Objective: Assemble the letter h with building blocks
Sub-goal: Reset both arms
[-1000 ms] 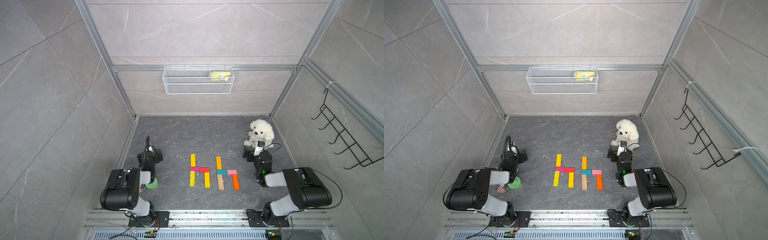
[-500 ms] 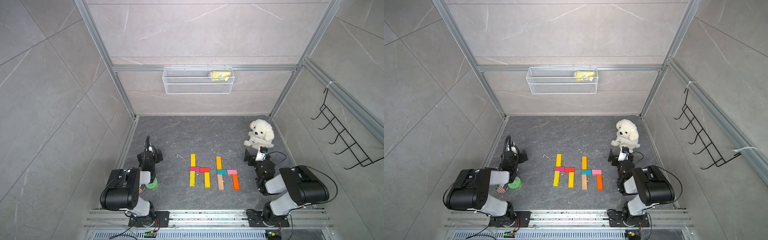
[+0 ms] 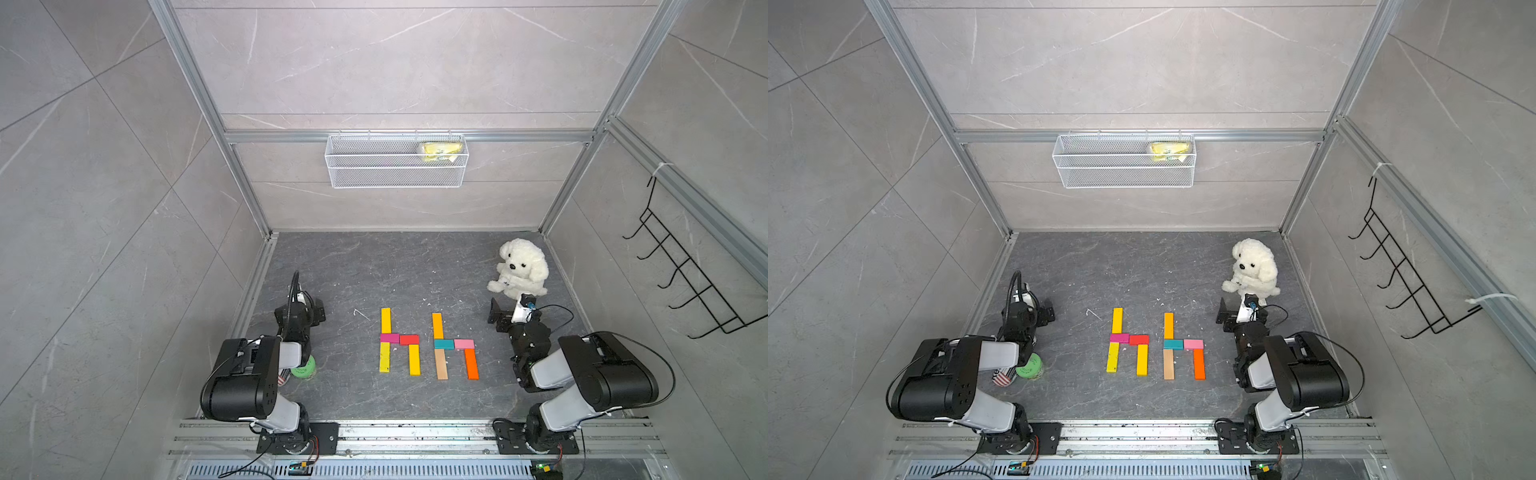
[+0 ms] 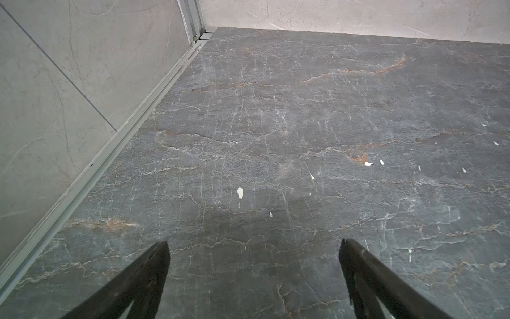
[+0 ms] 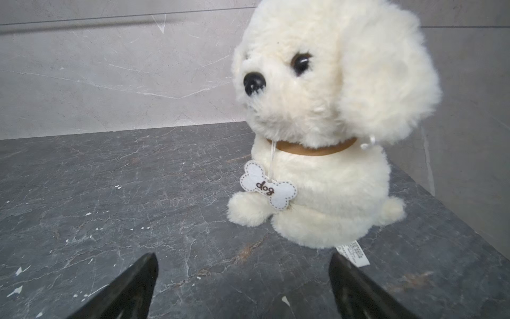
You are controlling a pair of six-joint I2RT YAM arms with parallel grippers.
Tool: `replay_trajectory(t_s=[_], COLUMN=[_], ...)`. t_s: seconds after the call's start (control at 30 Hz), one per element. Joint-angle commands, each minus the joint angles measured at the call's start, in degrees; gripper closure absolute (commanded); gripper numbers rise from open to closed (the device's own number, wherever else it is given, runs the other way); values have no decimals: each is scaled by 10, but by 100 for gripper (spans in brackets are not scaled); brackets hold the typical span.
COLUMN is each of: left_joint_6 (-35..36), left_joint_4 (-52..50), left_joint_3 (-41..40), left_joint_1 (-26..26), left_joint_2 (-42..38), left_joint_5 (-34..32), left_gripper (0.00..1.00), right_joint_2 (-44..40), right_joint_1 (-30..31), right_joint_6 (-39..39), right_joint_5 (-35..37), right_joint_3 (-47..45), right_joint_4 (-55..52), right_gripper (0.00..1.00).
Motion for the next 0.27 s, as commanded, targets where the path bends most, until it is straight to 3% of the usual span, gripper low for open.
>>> replay_trajectory(t_s=[0.0,0.07,0.17,0.23], left_joint_6=[11,11,10,11], left_joint_4=[35,35,35,34], left_joint_3=[5,4,4,4], left_joint_1=[2,2,2,3], left_joint_2=[-5,-5,-5,-5], left_joint_5=[6,5,5,5], left_gripper=[0,0,0,0], right_joint_2=[1,13,-23,-10], right_joint_1=[5,14,23,23], right_joint_6=[-12,-34,-61,-60], right_joint_5=[1,-27,-78,-85], right_joint_3=[-4,15,42,40], right_joint_4=[18,13,-92,-65], right_gripper=[0,0,0,0])
